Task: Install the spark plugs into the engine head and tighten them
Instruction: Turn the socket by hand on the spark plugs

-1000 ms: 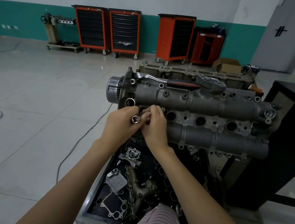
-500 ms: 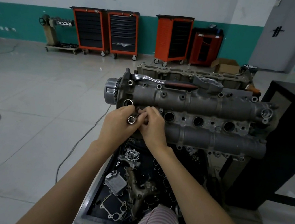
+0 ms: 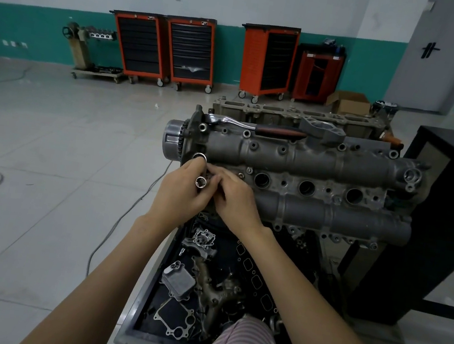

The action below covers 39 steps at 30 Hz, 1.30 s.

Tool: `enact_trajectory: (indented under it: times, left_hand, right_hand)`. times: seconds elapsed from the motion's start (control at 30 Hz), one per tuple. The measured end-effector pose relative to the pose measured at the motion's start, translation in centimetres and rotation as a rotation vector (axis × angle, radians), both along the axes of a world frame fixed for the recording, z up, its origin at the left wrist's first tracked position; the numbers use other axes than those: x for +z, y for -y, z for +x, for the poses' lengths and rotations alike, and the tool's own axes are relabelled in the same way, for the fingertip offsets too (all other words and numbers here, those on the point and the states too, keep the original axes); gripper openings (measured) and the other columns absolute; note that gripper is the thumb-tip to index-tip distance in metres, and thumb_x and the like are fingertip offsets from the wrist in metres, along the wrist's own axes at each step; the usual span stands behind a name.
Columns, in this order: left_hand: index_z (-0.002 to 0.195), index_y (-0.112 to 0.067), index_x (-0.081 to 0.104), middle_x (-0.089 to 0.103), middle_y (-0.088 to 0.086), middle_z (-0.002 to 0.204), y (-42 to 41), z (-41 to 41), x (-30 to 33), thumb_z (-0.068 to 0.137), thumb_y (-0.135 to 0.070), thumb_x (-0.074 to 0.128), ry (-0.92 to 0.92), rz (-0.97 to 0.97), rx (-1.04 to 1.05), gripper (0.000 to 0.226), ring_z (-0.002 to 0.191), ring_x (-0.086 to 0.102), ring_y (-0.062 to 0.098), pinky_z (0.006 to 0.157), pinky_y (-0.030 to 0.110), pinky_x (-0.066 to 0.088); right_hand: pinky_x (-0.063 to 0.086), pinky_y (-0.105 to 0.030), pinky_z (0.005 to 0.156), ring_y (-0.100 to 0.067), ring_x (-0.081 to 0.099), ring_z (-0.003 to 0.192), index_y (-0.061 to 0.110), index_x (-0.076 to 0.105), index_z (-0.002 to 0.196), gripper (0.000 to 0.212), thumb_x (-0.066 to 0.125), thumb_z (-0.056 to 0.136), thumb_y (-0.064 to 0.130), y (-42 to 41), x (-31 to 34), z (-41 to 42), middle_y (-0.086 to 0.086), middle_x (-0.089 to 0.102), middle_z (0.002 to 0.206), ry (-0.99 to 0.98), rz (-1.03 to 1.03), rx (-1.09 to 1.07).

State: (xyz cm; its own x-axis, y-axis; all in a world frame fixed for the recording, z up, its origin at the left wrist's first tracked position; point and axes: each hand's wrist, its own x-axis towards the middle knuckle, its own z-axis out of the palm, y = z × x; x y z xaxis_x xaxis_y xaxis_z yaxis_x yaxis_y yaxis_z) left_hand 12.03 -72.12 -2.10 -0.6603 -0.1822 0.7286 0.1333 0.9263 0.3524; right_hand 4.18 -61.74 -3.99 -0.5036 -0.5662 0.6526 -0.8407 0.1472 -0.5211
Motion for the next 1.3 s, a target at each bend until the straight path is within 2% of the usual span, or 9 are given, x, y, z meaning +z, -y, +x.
enact_trajectory:
  times: [0.2, 0.3, 0.43, 0.53, 0.63, 0.93, 1.03, 1.13, 1.3]
  left_hand:
    - [0.063, -0.016, 0.033, 0.035, -0.010, 0.054, -0.4, -0.1, 0.2, 0.086, -0.026, 0.065, 0.019, 0.000, 0.003, 0.040, 0.048, 0.035, 0.012, 0.045, 0.021, 0.022]
    - [0.056, -0.014, 0.033, 0.036, -0.002, 0.050, -0.5, -0.2, 0.4, 0.083, -0.030, 0.068, 0.008, -0.025, 0.008, 0.047, 0.045, 0.035, 0.017, 0.044, 0.025, 0.024]
    - [0.060, -0.017, 0.033, 0.036, -0.003, 0.052, -0.6, -0.3, 0.0, 0.084, -0.022, 0.068, -0.001, -0.080, 0.046, 0.043, 0.044, 0.034, 0.017, 0.042, 0.025, 0.022]
    - [0.068, -0.017, 0.036, 0.039, -0.005, 0.060, -0.4, -0.2, -0.3, 0.085, -0.026, 0.057, -0.010, -0.095, 0.038, 0.028, 0.046, 0.035, 0.015, 0.041, 0.017, 0.020]
    - [0.074, -0.017, 0.035, 0.040, -0.006, 0.066, -0.3, -0.1, -0.2, 0.084, -0.035, 0.044, -0.011, -0.053, 0.015, 0.023, 0.050, 0.035, 0.014, 0.045, 0.014, 0.020]
    - [0.061, -0.018, 0.029, 0.029, -0.010, 0.052, -0.4, -0.4, 0.0, 0.085, -0.036, 0.064, 0.027, -0.057, 0.064, 0.046, 0.047, 0.034, 0.015, 0.043, 0.019, 0.021]
    - [0.059, -0.020, 0.025, 0.026, -0.010, 0.051, -0.6, -0.4, 0.1, 0.087, -0.029, 0.064, 0.022, -0.050, 0.075, 0.049, 0.045, 0.031, 0.016, 0.041, 0.023, 0.019]
    - [0.066, -0.016, 0.030, 0.034, -0.007, 0.059, -0.4, -0.1, -0.2, 0.088, -0.018, 0.063, 0.012, -0.052, 0.046, 0.039, 0.047, 0.033, 0.017, 0.043, 0.018, 0.021]
    - [0.072, -0.013, 0.035, 0.038, -0.010, 0.066, 0.1, 0.4, -0.1, 0.090, -0.014, 0.058, 0.006, 0.070, -0.045, 0.028, 0.056, 0.039, 0.007, 0.051, 0.014, 0.032]
  right_hand:
    - [0.042, -0.017, 0.069, -0.011, 0.053, 0.079, 0.001, 0.061, 0.088, 0.006, 0.058, 0.083, 0.001, 0.6, -0.2, 0.1, -0.006, 0.058, 0.090, 0.173, -0.221, -0.069]
    - [0.039, -0.015, 0.062, -0.002, 0.044, 0.069, 0.009, 0.048, 0.075, 0.014, 0.058, 0.078, 0.000, 1.1, -0.4, 0.1, 0.001, 0.047, 0.083, 0.228, -0.260, -0.122]
    - [0.042, -0.021, 0.069, -0.012, 0.049, 0.079, 0.007, 0.050, 0.089, 0.013, 0.059, 0.080, 0.005, 0.7, -0.5, 0.2, -0.005, 0.051, 0.095, 0.168, -0.195, -0.097]
    - [0.038, -0.015, 0.088, -0.016, 0.050, 0.106, 0.003, 0.048, 0.123, 0.046, 0.061, 0.078, 0.002, 0.2, -0.6, 0.1, -0.010, 0.050, 0.124, 0.028, -0.071, -0.052]
    - [0.032, -0.013, 0.097, -0.016, 0.047, 0.118, 0.005, 0.048, 0.130, 0.050, 0.058, 0.081, 0.000, 0.2, -0.5, 0.2, -0.009, 0.051, 0.131, 0.010, -0.037, -0.038]
    - [0.045, -0.030, 0.067, -0.020, 0.053, 0.076, 0.001, 0.058, 0.081, 0.003, 0.061, 0.080, -0.001, 0.7, -0.3, 0.1, -0.007, 0.054, 0.085, 0.165, -0.212, -0.090]
    - [0.042, -0.038, 0.059, -0.020, 0.045, 0.065, 0.005, 0.047, 0.069, 0.016, 0.058, 0.080, 0.001, 1.4, -0.2, 0.3, -0.006, 0.046, 0.079, 0.179, -0.243, -0.152]
    - [0.043, -0.036, 0.060, -0.015, 0.042, 0.066, 0.007, 0.048, 0.076, 0.011, 0.058, 0.081, 0.004, 1.3, -0.3, 0.3, -0.002, 0.044, 0.083, 0.133, -0.211, -0.165]
    - [0.039, -0.007, 0.071, 0.004, 0.044, 0.073, 0.009, 0.051, 0.112, 0.030, 0.058, 0.083, 0.009, 0.0, -0.7, 0.3, 0.005, 0.043, 0.104, 0.122, -0.146, -0.039]
